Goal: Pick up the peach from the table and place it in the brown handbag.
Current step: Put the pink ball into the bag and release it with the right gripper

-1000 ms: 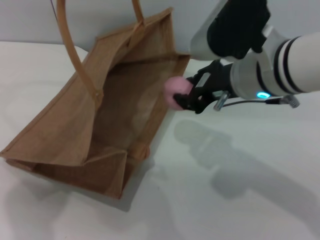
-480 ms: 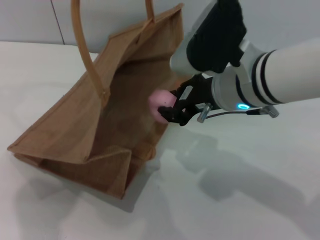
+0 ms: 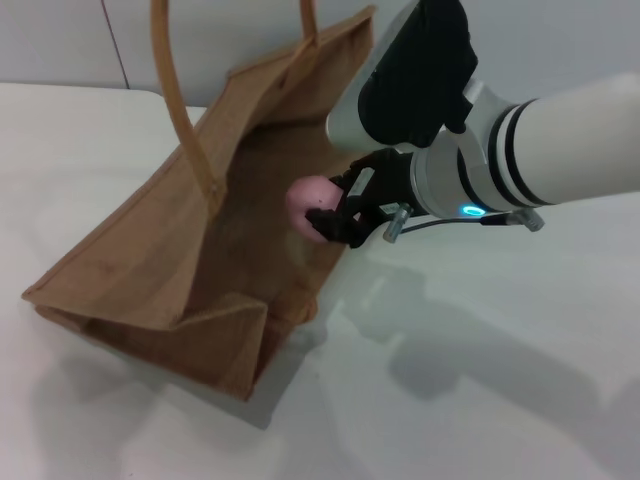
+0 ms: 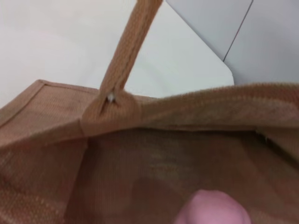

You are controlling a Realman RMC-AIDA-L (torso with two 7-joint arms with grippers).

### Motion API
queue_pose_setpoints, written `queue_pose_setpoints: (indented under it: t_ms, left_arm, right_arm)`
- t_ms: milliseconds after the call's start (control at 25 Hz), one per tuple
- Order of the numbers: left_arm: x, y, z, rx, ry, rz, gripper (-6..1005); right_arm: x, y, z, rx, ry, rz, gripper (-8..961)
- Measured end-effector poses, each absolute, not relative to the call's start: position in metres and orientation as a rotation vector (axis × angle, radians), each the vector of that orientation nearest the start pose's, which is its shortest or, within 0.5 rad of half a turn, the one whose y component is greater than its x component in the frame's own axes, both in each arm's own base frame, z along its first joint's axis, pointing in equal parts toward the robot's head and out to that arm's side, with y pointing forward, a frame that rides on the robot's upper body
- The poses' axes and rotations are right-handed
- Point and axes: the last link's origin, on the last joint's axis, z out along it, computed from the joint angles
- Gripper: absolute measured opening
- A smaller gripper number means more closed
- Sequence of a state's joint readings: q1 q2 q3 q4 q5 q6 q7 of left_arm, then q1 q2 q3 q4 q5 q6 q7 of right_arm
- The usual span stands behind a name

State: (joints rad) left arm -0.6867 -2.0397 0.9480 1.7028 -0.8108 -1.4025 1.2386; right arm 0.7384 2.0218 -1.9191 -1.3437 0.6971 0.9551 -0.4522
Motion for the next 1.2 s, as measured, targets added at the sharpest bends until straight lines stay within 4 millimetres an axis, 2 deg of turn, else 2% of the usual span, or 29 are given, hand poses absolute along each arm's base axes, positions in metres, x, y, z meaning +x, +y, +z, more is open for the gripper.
queue_pose_setpoints:
  t_ms: [200,720,1200]
  left_arm:
    - [-0.077,0.398,0.141,-2.335,0.142,-0.084,121]
    - [-0.073,0.399,0.141,-2.329,0.152,-0.092,120]
    - [-0.067,0.399,0.135,-2.341,0.179,-0.09,121]
  right_arm:
    - [0.07,0.366,-0.089,-2.673,0.257,-0.128,401]
    - [0.063,0.367,-0.109,-2.717,0.245,-0.073,402]
    - [0.053,0.378,-0.111,-2.693,0.205,-0.015,398]
